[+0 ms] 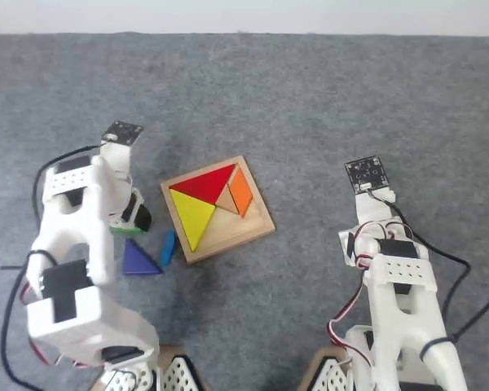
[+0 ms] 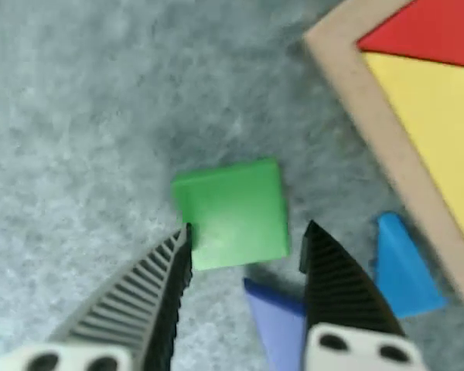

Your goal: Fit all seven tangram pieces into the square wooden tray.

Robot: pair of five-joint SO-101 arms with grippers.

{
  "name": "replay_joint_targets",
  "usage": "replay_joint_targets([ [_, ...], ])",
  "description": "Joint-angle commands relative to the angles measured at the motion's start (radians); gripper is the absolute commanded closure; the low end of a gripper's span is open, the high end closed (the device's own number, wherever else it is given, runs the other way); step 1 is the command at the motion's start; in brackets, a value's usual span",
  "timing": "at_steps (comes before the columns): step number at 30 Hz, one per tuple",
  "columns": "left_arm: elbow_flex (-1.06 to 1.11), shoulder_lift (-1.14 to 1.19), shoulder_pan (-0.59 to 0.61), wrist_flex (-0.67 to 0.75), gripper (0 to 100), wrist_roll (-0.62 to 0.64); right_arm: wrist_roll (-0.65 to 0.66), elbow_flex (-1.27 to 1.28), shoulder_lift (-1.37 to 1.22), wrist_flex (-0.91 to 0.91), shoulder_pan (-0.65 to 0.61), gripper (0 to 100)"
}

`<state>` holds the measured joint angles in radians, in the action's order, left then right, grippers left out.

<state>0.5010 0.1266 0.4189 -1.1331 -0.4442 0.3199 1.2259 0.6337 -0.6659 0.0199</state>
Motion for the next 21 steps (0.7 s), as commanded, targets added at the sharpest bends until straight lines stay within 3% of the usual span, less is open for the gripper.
replay_joint_targets([
  [1, 0.004, -0.04, 0.032, 0.017, 80, 0.003, 0.014, -0.005, 0.025, -0.008, -0.007, 69.1],
  [7, -0.036, 0.098, -0.003, -0.009, 82, -0.008, 0.014, -0.005, 0.025, -0.008, -0.007, 69.1],
  [14, -0.07, 0.109, -0.075, 0.002, 82, 0.034, 0.014, -0.005, 0.025, -0.008, -0.007, 69.1],
  [21, -0.091, 0.084, -0.08, -0.046, 88, 0.034, 0.014, -0.005, 0.025, -0.008, -0.007, 69.1],
])
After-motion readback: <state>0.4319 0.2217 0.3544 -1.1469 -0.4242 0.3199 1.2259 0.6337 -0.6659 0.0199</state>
